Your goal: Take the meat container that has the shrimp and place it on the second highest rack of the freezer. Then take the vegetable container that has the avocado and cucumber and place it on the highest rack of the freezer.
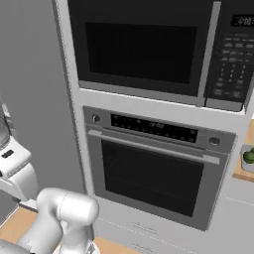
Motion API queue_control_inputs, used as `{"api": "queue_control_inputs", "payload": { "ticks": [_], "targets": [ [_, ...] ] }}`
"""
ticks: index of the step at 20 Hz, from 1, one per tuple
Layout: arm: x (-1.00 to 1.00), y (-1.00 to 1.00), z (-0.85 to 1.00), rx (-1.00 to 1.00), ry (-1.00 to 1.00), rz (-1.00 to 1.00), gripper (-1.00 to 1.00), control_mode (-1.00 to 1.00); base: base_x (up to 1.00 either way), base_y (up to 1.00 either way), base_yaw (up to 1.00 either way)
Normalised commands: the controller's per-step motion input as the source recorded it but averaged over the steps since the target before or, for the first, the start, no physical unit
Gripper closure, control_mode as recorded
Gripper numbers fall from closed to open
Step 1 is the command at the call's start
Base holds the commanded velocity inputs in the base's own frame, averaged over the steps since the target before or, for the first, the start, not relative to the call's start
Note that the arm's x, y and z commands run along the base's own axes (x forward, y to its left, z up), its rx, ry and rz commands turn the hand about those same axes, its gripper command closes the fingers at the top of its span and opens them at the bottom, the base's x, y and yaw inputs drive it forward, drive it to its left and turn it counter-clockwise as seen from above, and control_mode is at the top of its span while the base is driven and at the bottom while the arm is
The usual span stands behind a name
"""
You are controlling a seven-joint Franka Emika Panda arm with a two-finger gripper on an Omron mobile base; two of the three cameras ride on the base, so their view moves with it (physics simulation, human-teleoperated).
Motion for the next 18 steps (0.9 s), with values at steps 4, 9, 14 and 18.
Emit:
{"api": "queue_control_inputs", "payload": {
  "ticks": [4, 9, 14, 18],
  "targets": [
    [0.00, 0.00, 0.00, 0.00, 0.00, 0.00, -1.00, 1.00, 0.02, -1.00, 0.00],
    [0.00, 0.00, 0.00, 0.00, 0.00, 0.00, -1.00, 1.00, 0.12, -1.00, 0.00],
    [0.00, 0.00, 0.00, 0.00, 0.00, 0.00, -1.00, 1.00, 0.24, -1.00, 0.00],
    [0.00, 0.00, 0.00, 0.00, 0.00, 0.00, -1.00, 1.00, 0.33, -1.00, 0.00]
  ]
}}
